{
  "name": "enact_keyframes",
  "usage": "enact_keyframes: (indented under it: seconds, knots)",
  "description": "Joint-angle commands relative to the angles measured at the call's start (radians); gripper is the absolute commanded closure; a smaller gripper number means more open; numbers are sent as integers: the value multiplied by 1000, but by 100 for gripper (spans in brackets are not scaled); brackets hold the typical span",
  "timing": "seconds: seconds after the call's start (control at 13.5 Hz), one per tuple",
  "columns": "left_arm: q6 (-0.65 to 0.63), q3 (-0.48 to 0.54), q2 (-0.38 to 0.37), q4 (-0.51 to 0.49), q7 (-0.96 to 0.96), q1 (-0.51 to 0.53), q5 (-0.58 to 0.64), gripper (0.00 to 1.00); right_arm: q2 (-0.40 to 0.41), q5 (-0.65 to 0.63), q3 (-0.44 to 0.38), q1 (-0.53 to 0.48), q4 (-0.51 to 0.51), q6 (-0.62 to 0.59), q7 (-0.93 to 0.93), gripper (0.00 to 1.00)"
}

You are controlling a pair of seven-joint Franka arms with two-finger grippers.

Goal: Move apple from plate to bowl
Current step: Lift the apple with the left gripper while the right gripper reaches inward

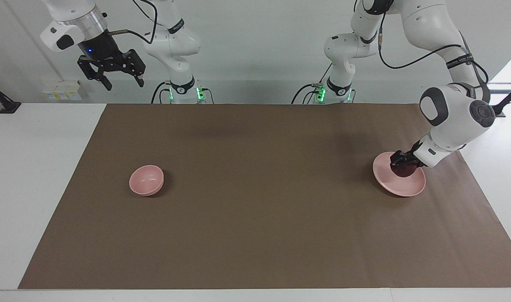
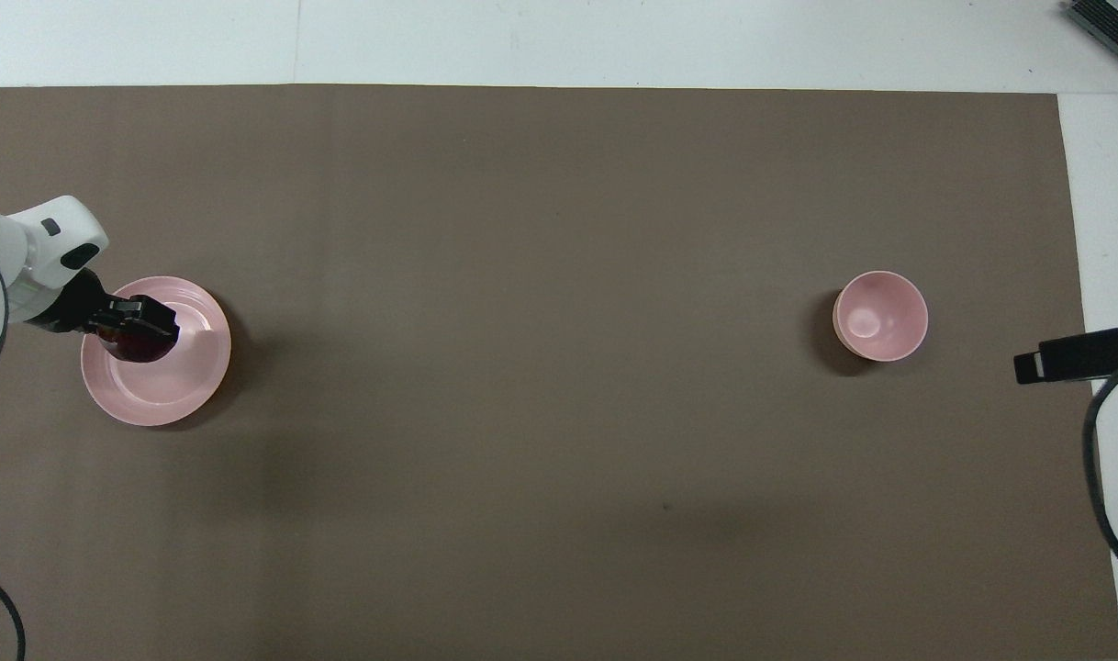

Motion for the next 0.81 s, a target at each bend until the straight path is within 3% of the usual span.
enact_keyframes:
  seconds: [0.0, 0.3, 0.74]
  knots:
    - [-79, 8, -14, 22, -52, 5, -128, 100, -37, 93, 3, 32, -90, 53, -15, 0]
    - [-157, 8, -12, 34, -165, 5, -278, 100, -37, 228, 6, 110, -205, 240, -14, 0]
    - [-353, 5, -1, 86, -328, -3, -446, 100, -29, 525, 8, 127, -347, 363, -76, 0]
